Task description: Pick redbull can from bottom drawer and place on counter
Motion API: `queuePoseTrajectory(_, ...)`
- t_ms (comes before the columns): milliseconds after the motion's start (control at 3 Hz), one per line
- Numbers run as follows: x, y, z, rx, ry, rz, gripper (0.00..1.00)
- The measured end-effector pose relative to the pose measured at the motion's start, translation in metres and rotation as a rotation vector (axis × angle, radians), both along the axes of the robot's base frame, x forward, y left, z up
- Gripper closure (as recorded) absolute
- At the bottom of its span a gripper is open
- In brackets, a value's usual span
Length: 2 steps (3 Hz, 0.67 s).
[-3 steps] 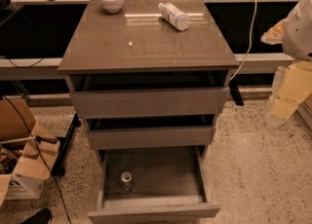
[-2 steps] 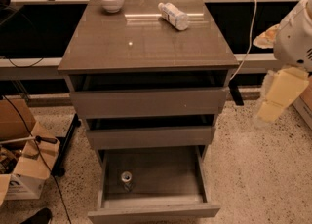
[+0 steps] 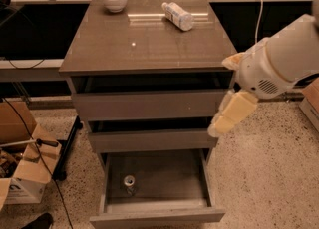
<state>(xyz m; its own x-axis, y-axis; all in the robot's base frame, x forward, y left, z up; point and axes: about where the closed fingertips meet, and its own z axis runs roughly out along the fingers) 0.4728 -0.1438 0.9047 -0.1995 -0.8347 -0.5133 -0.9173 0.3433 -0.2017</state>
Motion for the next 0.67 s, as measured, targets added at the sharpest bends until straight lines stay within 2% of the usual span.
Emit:
queuePoseTrajectory(333,0.020,0.013,-0.047,0.078,0.031,-0.031,0.00)
queuePoseTrajectory(667,0.037,0.014,-0.099,0.136,0.087,-0.066,0.00)
